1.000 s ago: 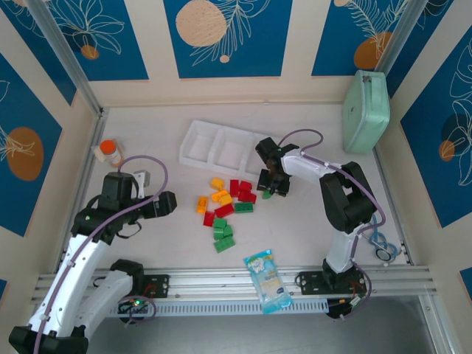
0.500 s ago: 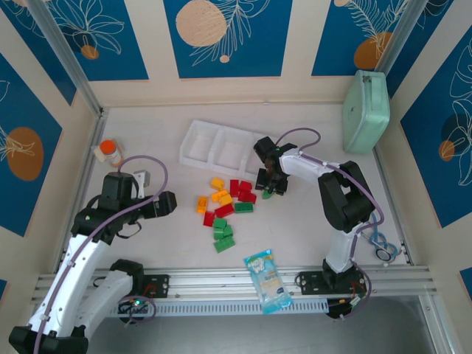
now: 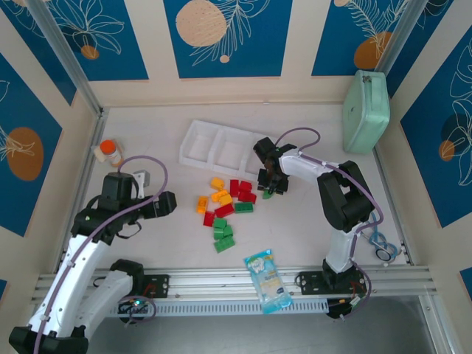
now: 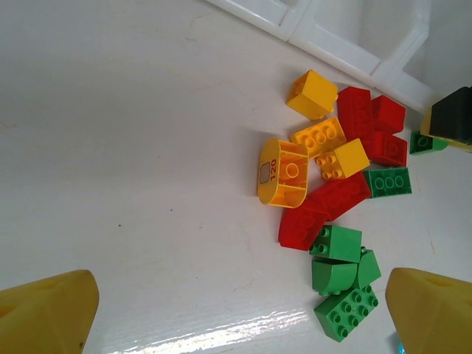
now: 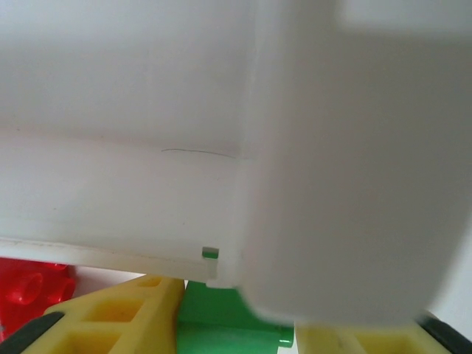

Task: Sort the legos into containers by color

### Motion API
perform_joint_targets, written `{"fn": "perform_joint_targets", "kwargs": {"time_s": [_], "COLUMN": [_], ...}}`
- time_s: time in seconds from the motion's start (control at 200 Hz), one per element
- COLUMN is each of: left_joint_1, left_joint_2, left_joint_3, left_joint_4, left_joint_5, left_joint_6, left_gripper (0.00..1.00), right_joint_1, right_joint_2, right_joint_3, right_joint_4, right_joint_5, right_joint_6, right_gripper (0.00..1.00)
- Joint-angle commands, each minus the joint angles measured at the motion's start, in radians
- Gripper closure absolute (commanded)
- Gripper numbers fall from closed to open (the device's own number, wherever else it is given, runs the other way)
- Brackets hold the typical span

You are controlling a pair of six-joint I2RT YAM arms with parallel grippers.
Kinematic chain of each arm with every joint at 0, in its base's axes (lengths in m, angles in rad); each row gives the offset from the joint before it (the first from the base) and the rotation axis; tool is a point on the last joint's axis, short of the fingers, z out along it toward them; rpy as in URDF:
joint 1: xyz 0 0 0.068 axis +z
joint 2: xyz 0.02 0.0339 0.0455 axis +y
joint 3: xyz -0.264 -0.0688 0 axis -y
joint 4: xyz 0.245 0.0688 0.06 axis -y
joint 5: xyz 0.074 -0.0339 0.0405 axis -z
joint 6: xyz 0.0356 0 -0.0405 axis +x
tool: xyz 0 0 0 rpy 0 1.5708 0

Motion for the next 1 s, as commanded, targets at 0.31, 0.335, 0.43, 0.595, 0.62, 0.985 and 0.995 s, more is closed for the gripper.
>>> {"fn": "perform_joint_targets", "kwargs": {"time_s": [0.31, 0.335, 0.43, 0.595, 0.62, 0.985, 0.995], "left_joint_1": [-0.003, -0.003, -0.003, -0.003, -0.003, -0.003, -0.003], "left_joint_2": [-0.025, -0.027, -0.028, -0.029, -0.03, -0.044, -0.044], "left_joint_3": [-0.01, -0.01, -0.01, -0.01, -0.01, -0.01, -0.01], "left_joint_4": [0.009, 0.009, 0.012, 0.009, 0.01, 0.008, 0.008], "left_joint_5": [0.001, 0.001, 0.0, -0.001, -0.002, -0.008, -0.008], "left_joint_6": [0.019, 0.019, 0.019, 0.019, 0.019, 0.019, 0.019], "left_gripper": [0.01, 0.01, 0.01, 0.01, 0.01, 0.01, 0.0], "right_joint_1": [0.017, 0.017, 0.021, 0.035, 0.037, 0.043, 0.041], "right_joint_2": [0.046, 0.043, 0.016, -0.102, -0.119, -0.256, -0.249], "right_joint_3": [-0.063, -0.064, -0.067, -0.077, -0.074, 0.168, 0.179], "right_joint_4": [-0.023, -0.024, -0.051, -0.113, -0.127, -0.22, -0.218], "right_joint_5": [-0.025, -0.024, -0.014, 0.005, 0.006, -0.005, -0.005], "right_joint_6": [-0.031, -0.034, -0.039, -0.045, -0.045, -0.105, -0.109], "right_gripper": [0.59, 0.61, 0.66, 0.69, 0.69, 0.72, 0.72]}}
